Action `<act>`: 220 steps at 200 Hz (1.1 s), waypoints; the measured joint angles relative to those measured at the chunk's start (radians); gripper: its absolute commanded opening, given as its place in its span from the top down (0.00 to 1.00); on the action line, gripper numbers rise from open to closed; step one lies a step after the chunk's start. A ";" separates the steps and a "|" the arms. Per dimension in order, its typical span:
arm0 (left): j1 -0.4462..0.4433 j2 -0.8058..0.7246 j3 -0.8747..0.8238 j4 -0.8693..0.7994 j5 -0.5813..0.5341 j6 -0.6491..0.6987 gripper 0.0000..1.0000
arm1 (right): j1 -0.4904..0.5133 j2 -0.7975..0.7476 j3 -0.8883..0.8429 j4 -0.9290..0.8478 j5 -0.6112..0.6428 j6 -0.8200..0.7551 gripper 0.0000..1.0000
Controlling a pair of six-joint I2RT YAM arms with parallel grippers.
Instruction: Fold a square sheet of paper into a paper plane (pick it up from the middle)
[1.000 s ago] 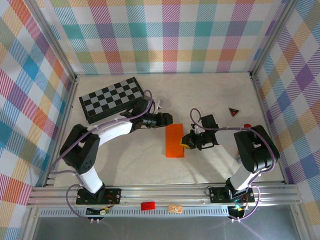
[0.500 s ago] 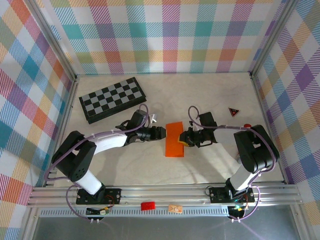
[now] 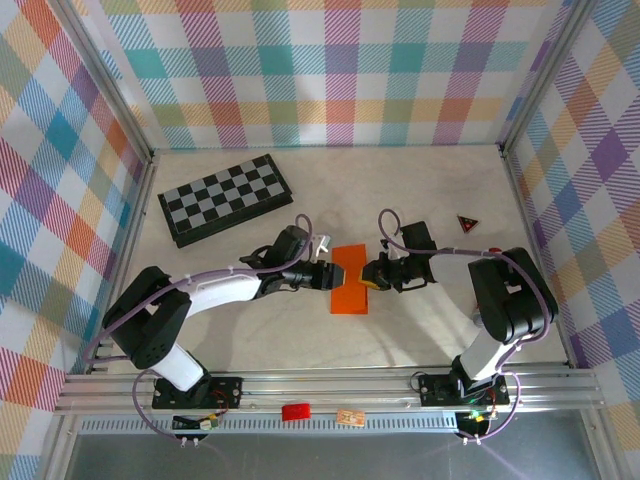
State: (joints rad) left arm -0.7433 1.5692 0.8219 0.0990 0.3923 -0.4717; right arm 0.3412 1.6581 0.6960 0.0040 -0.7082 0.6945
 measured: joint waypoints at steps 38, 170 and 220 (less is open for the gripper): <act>-0.071 -0.020 0.000 -0.023 -0.127 0.046 0.51 | -0.001 0.000 0.000 0.000 -0.004 0.001 0.93; -0.598 0.191 0.193 -0.244 -0.913 0.453 0.14 | -0.007 0.004 0.000 0.003 -0.008 0.029 0.92; -0.611 0.251 0.222 -0.282 -1.094 0.492 0.15 | -0.008 0.004 0.000 0.005 -0.014 0.031 0.92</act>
State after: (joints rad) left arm -1.3544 1.8206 1.0439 -0.1825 -0.7013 0.0204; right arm 0.3336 1.6619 0.6960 0.0090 -0.7223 0.7258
